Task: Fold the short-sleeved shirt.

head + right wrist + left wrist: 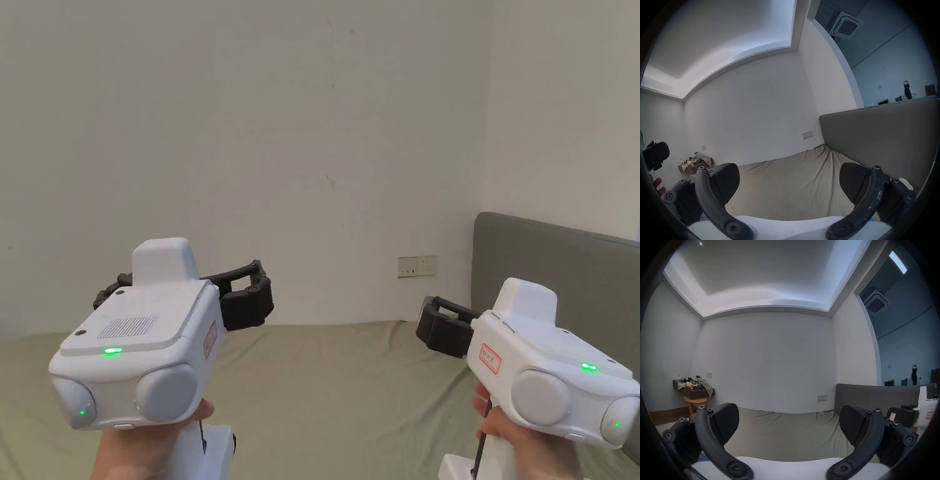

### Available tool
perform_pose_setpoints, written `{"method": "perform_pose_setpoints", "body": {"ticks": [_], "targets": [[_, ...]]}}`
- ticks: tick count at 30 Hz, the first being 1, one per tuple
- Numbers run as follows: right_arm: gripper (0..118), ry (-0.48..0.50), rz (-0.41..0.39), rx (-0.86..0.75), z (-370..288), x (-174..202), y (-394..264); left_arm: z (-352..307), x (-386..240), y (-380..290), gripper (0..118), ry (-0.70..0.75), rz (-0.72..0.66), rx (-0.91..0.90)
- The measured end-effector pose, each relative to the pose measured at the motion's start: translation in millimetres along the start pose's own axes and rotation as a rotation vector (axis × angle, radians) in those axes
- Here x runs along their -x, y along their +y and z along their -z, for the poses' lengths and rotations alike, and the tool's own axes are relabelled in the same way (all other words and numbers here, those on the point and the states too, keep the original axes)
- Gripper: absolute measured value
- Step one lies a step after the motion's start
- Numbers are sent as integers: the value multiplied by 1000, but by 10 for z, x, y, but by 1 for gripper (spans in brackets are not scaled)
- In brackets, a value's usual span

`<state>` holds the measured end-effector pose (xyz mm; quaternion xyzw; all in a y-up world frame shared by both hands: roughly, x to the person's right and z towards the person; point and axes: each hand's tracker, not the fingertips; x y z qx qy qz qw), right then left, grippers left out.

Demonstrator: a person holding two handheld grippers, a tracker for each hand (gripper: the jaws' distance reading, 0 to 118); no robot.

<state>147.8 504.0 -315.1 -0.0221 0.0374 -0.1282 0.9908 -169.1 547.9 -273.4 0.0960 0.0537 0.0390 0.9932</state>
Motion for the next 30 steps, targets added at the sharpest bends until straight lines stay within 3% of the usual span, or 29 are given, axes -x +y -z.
{"method": "perform_pose_setpoints", "body": {"ticks": [1, 3, 5, 6, 7, 8, 9, 11, 13, 16, 17, 18, 20, 24, 27, 28, 29, 30], "targets": [[118, -24, 0, 6, 10, 20, 39, 8, 66, -4, 118, 15, -88, -24], [118, -80, -72, -9, 7, 108, 162, 25, 290, -35, 118, 13, -401, -41], [118, -145, -294, -106, -62, 337, 301, 85, 593, -208, 118, 15, -825, 3], [118, -121, -411, -175, -107, 452, 338, 94, 717, -331, 118, 15, -1014, 14], [118, -109, -573, -240, -151, 631, 380, 122, 855, -551, 118, 28, -1244, 36], [118, -108, -662, -264, -171, 734, 390, 131, 910, -673, 118, 43, -1357, 54], [118, -91, -807, -301, -201, 893, 379, 127, 977, -902, 118, 86, -1533, 79], [118, -86, -1109, -383, -231, 1166, 266, 91, 1050, -1354, 118, 174, -1831, 139], [118, -122, -1460, -508, -228, 1374, -12, -1, 1059, -1816, 118, 287, -2097, 222], [118, -185, -1954, -708, -140, 1422, -538, -228, 993, -2302, 118, 431, -2351, 222], [118, -160, -2051, -742, -126, 1405, -662, -293, 1003, -2395, 118, 463, -2369, 212], [118, -119, -2103, -760, -110, 1400, -771, -386, 974, -2463, 118, 514, -2379, 191], [118, -32, -2093, -706, -151, 1311, -838, -490, 1006, -2543, 118, 558, -2388, 162], [118, -15, -2055, -665, -163, 1279, -882, -509, 1086, -2569, 118, 538, -2445, 108], [118, -12, -2150, -637, -135, 1218, -937, -434, 1173, -2393, 118, 493, -2359, 64], [118, 1, -2132, -596, -111, 1214, -904, -398, 1198, -2303, 118, 476, -2300, 86], [118, 47, -2018, -509, -94, 1215, -865, -347, 1225, -2194, 118, 455, -2210, 94], [118, 99, -1812, -372, -89, 1227, -780, -263, 1278, -2024, 118, 395, -2043, 101]]}}
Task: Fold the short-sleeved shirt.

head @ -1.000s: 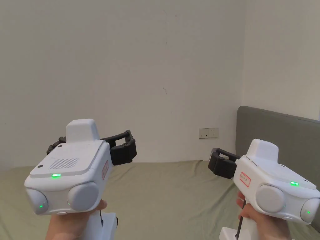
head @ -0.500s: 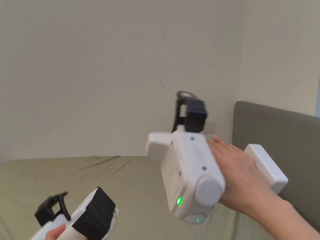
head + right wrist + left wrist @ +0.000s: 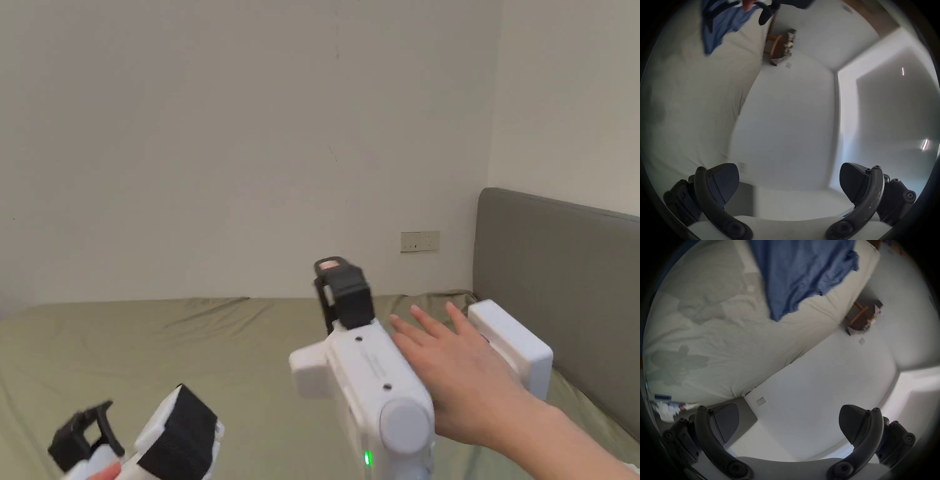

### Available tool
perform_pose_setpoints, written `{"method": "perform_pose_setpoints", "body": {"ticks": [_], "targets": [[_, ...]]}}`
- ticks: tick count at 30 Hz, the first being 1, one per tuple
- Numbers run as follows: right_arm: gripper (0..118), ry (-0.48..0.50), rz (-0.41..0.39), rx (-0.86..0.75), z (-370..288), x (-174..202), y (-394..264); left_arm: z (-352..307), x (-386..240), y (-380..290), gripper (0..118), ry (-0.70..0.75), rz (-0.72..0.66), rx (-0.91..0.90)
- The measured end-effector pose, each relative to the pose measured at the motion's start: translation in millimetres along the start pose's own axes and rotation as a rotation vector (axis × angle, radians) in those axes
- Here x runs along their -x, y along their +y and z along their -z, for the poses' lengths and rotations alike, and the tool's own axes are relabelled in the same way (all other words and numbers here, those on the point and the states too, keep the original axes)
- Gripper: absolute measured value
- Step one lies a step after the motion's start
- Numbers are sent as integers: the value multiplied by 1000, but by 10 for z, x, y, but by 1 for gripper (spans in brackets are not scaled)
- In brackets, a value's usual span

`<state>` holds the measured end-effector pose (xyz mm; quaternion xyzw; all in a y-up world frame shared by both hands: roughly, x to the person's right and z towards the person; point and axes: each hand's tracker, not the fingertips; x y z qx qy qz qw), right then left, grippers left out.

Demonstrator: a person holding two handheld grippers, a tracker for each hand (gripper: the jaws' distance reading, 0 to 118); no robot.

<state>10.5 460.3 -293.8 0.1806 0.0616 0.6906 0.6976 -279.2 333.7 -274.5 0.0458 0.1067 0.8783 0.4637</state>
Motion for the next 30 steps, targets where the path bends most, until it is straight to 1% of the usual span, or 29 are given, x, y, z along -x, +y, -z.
{"method": "perform_pose_setpoints", "body": {"ticks": [1, 2, 3, 4, 5, 6, 7, 8, 9, 10, 11, 12, 13, 14, 15, 16, 17, 18, 21, 23, 25, 28, 30], "targets": [[118, 126, 286, 73, 111, -88, -54, 10, -214, -88, 118, -28, 196, 34], [118, 203, 529, 117, 158, -181, -148, 8, -372, -179, 118, -69, 331, 57], [118, 268, 808, 151, 201, -272, -317, 1, -572, -313, 118, -121, 498, 96], [118, 308, 1048, 183, 239, -320, -506, -19, -792, -491, 118, -153, 673, 124], [118, 304, 1223, 219, 263, -361, -626, -38, -950, -654, 118, -180, 866, 145], [118, 282, 1447, 238, 267, -371, -819, -94, -1118, -894, 118, -196, 1167, 112], [118, 270, 1684, 244, 251, -356, -1028, -183, -1204, -1206, 118, -190, 1535, 35], [118, 261, 1886, 237, 232, -313, -1197, -306, -1229, -1494, 118, -187, 1871, -67], [118, 250, 2068, 227, 195, -250, -1350, -385, -1117, -1745, 118, -170, 2206, -189], [118, 220, 2183, 299, 178, -182, -1483, -430, -947, -1870, 118, -182, 2440, -329], [118, 185, 2242, 355, 164, -133, -1559, -450, -846, -1914, 118, -182, 2493, -434], [118, 151, 2206, 412, 157, -97, -1617, -321, -787, -1800, 118, -198, 2522, -448], [118, 137, 2131, 408, 115, -74, -1600, -303, -748, -1785, 118, -209, 2483, -347], [118, 133, 2082, 400, 102, -63, -1616, -286, -726, -1778, 118, -204, 2434, -250], [118, 116, 2010, 415, 73, -77, -1600, -261, -721, -1761, 118, -186, 2361, -150], [118, 98, 1968, 407, 39, -88, -1585, -187, -789, -1652, 118, -165, 2291, -89], [118, 88, 1952, 386, 9, -93, -1523, -152, -789, -1610, 118, -160, 2253, -83], [118, 95, 1941, 364, -13, -104, -1501, -116, -778, -1577, 118, -144, 2238, -118], [118, 78, 1864, 342, -39, -150, -1437, -121, -765, -1562, 118, -143, 2236, -153], [118, 73, 1841, 335, -49, -159, -1403, -120, -808, -1507, 118, -154, 2231, -144], [118, 63, 1844, 332, -54, -143, -1413, -208, -813, -1551, 118, -177, 2220, -127], [118, -3, 1862, 301, -130, -105, -1388, -284, -840, -1551, 118, -207, 2204, -143], [118, -9, 1827, 288, -158, -95, -1407, -298, -861, -1525, 118, -206, 2207, -134]]}}
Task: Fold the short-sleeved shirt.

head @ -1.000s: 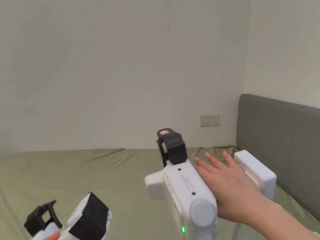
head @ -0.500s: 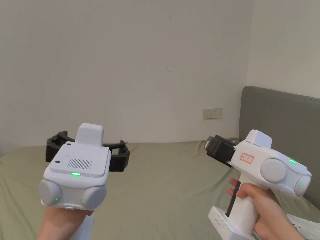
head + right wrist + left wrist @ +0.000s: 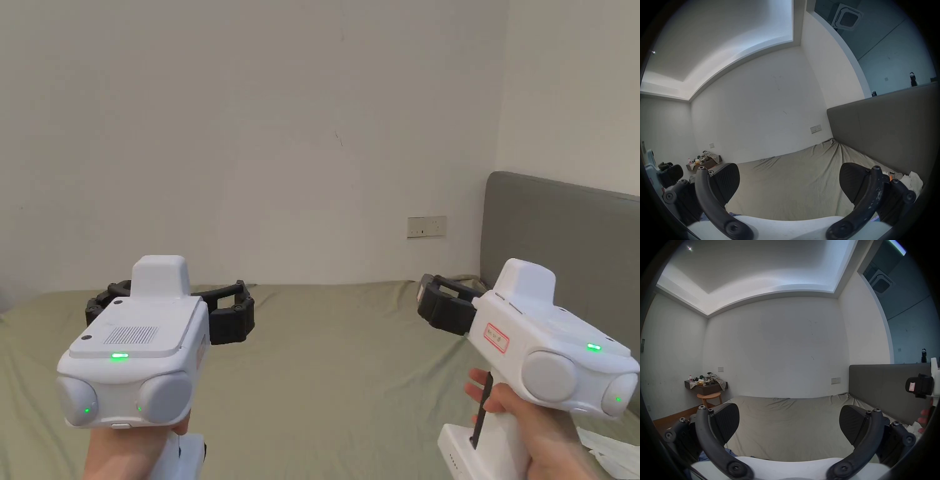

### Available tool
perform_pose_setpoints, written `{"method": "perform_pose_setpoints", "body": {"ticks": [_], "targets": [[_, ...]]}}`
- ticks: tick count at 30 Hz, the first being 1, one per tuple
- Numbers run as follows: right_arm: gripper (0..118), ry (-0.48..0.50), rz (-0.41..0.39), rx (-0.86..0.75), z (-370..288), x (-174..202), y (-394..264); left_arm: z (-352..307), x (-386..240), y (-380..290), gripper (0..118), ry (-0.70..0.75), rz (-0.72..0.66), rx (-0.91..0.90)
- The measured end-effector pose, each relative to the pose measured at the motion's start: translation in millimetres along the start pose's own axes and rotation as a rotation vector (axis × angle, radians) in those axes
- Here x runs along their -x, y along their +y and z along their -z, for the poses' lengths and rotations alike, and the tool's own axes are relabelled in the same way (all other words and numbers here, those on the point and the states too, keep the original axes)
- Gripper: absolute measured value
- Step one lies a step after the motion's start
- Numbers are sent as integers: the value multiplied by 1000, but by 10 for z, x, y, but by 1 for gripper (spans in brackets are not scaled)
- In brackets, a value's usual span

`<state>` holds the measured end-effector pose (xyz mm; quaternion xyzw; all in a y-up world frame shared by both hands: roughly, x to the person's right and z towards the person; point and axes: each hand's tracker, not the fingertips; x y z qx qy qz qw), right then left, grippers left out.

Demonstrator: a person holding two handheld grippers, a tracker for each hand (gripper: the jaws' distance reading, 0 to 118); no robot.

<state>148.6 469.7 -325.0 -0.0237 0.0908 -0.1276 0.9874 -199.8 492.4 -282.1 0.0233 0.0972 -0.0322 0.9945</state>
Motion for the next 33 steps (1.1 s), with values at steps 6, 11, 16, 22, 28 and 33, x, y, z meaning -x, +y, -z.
{"method": "perform_pose_setpoints", "body": {"ticks": [6, 11, 16, 22, 28, 33], "targets": [[2, 40, -82, 5, -137, 65, -39, -80, -22, -32, 29, -36, -58, 53], [0, -35, -118, 4, -205, 94, -69, -135, 26, -89, 0, -109, -125, 15], [0, -56, -145, 0, -193, 78, -108, -113, -8, -99, 0, -53, -94, 58], [0, -56, -109, 15, -196, 46, -109, -131, -65, -131, 0, -66, -66, 54], [0, -54, -99, 17, -247, -23, -86, -146, -62, -103, 0, -73, -101, 51], [0, -50, -117, 20, -247, 11, -89, -151, -77, -101, 0, -72, -103, 53]]}}
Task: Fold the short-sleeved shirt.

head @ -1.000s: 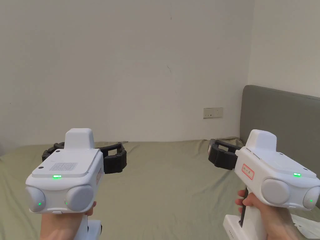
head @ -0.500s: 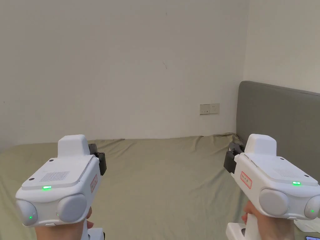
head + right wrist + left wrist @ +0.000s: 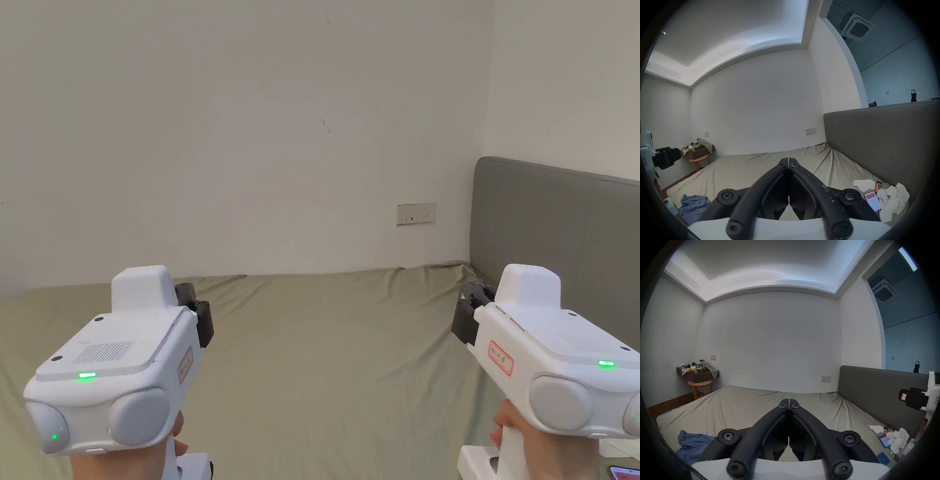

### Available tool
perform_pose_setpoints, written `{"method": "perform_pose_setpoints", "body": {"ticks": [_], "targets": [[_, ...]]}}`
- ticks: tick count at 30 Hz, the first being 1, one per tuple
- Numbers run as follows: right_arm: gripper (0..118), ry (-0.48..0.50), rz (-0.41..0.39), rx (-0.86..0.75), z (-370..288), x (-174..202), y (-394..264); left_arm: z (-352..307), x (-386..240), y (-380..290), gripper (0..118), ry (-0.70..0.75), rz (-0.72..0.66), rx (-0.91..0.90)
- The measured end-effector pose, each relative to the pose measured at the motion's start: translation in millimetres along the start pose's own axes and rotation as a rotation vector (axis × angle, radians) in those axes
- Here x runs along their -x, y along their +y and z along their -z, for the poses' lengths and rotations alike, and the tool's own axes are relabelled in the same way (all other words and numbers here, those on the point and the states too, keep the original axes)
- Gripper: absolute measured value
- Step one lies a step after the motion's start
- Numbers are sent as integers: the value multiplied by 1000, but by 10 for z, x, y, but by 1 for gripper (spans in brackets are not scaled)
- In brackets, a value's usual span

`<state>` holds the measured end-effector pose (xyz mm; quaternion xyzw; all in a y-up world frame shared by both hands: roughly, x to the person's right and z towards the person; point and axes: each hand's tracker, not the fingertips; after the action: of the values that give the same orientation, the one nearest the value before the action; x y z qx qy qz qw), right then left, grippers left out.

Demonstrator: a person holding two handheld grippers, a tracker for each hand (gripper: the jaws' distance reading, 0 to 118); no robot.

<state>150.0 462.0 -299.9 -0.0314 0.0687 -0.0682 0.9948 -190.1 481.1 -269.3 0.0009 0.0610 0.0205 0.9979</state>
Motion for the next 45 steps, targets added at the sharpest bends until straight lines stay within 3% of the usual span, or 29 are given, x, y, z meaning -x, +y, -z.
{"method": "perform_pose_setpoints", "body": {"ticks": [9, 14, 17, 21, 27, 32, 37, 45], "targets": [[0, 13, 8, 10, -3, -8, -42, -16, 26, -19, 0, 9, 24, -1], [0, 79, 0, 34, 69, 271, -80, -179, 388, 48, 0, 79, 14, -5], [0, 214, -2, 52, 129, 715, -139, -517, 873, 88, 0, 202, 4, -29], [0, 447, -29, 80, 146, 1595, -289, -1273, 1623, 49, 0, 436, 35, -35], [0, 774, 10, 153, 23, 2806, -569, -2424, 2457, -216, 0, 778, 67, 50], [0, 928, -57, 190, -105, 3431, -807, -2918, 2877, -455, 0, 910, -18, 102], [0, 920, -36, 253, 172, 3514, -1038, -2418, 3096, -770, 0, 844, -42, 233], [0, 680, -81, 325, 1061, 3014, -1435, -469, 3395, -1714, 0, 502, -165, 545]]}}
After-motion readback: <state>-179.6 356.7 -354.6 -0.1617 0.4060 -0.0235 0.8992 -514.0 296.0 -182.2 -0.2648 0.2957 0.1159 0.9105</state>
